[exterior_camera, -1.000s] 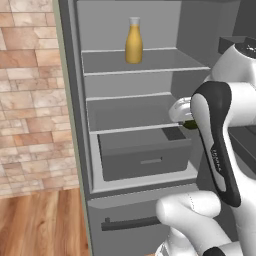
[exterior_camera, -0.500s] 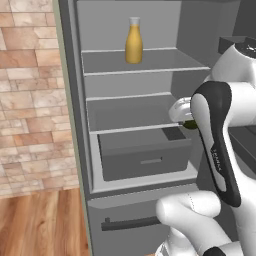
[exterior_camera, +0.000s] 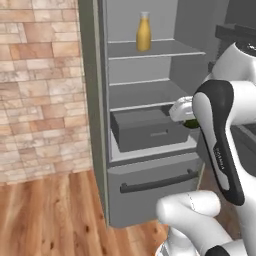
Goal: Pick lime from the fridge and place it on the plate on the counter.
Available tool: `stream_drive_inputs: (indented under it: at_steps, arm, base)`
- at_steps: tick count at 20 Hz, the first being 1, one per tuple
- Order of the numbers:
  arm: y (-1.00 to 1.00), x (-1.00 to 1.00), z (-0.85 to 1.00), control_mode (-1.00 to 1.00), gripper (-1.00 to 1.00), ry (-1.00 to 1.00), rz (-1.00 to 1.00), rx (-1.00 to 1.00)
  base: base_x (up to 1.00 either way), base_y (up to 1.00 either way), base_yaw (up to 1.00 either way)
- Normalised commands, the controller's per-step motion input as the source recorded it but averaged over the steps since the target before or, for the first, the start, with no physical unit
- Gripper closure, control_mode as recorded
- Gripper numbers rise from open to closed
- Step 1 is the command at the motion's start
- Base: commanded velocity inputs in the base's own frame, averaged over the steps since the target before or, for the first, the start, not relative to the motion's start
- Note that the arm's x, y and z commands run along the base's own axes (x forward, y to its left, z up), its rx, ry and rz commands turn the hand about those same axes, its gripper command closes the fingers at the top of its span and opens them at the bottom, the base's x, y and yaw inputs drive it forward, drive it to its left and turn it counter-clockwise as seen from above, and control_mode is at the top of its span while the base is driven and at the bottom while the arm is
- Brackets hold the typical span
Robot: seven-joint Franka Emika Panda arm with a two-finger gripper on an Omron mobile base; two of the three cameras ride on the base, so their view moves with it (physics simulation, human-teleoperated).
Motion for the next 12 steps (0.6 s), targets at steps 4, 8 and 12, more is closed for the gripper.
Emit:
stream_drive_inputs:
  at_steps: [4, 8, 12]
  arm:
    - [0.0, 0.0, 0.0, 1.0, 1.0, 0.0, 0.0, 0.0]
    - [0.0, 0.0, 0.0, 1.0, 1.0, 0.0, 0.0, 0.0]
    - [0.0, 0.0, 0.0, 1.0, 1.0, 0.0, 0.0, 0.0]
  base:
    - [-0.78, 0.66, -0.48]
    - [-0.51, 0.31, -0.72]
    - [-0.38, 0.05, -0.85]
